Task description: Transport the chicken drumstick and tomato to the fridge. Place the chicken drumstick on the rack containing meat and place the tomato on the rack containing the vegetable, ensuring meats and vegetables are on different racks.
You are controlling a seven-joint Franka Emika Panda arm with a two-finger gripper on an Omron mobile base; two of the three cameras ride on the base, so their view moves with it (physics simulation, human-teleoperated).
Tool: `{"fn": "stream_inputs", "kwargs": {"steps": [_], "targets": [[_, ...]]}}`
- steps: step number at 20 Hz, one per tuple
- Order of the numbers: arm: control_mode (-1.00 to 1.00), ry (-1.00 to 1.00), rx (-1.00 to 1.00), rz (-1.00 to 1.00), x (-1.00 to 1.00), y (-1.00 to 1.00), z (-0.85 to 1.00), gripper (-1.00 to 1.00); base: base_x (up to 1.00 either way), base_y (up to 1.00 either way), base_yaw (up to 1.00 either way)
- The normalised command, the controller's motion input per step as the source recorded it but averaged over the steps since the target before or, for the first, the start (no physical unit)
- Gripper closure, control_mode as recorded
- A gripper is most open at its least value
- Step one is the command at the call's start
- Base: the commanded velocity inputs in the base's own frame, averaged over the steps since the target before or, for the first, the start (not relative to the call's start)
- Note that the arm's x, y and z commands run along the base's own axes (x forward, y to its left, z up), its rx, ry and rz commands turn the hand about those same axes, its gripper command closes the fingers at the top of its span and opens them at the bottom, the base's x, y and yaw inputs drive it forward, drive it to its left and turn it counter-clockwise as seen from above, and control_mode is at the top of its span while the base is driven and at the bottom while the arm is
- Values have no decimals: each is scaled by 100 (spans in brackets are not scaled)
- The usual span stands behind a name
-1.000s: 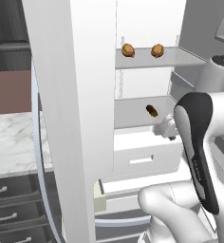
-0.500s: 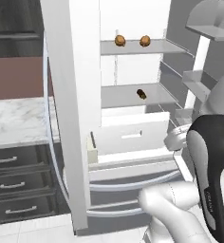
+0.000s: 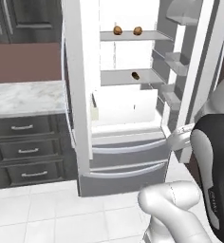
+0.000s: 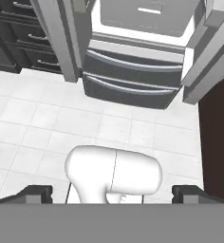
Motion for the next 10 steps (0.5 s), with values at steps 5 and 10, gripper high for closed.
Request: {"fn": "stream_inputs", "kwargs": {"steps": [5,10], "targets": [[100,0,0,0,0,0,0,-100,-75,100,16],[100,0,0,0,0,0,0,-100,-20,100,53]]}}
